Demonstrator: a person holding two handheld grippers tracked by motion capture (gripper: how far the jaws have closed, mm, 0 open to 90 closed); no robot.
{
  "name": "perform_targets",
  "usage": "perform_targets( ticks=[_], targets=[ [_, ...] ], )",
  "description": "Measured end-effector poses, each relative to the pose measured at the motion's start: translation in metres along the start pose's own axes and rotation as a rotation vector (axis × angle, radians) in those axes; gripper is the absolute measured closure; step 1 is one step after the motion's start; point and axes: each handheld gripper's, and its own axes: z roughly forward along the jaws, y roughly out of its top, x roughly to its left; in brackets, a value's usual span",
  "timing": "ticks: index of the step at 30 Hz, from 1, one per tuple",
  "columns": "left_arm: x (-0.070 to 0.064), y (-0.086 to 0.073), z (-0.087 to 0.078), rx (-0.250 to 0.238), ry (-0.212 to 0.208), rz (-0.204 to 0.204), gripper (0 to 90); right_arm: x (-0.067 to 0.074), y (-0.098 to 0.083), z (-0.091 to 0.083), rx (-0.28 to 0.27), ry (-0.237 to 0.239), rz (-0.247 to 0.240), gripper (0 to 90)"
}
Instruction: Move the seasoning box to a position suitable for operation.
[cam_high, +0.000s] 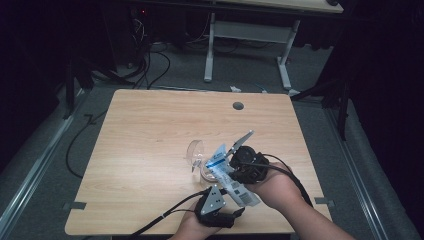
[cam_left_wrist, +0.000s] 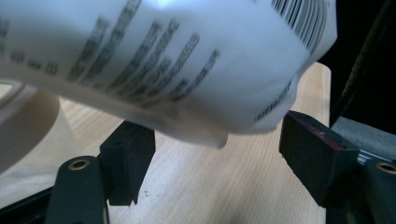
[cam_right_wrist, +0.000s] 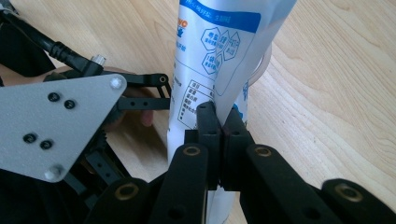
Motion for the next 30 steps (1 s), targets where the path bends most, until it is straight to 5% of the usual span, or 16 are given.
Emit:
perform_targets(
  ticks=[13,30],
  targets=[
    [-0.005,0.005,-0.001,0.008,0.039,0.048,41.0,-0.001,0.0,-0.003,-0.009,0.002,0.006,89.5],
    [-0.016,0.015,-0.005,0.014,0.011,0.063,49.0,-0.004,0.0,-0.004,-0.002,-0.007,0.009,89.7]
  ],
)
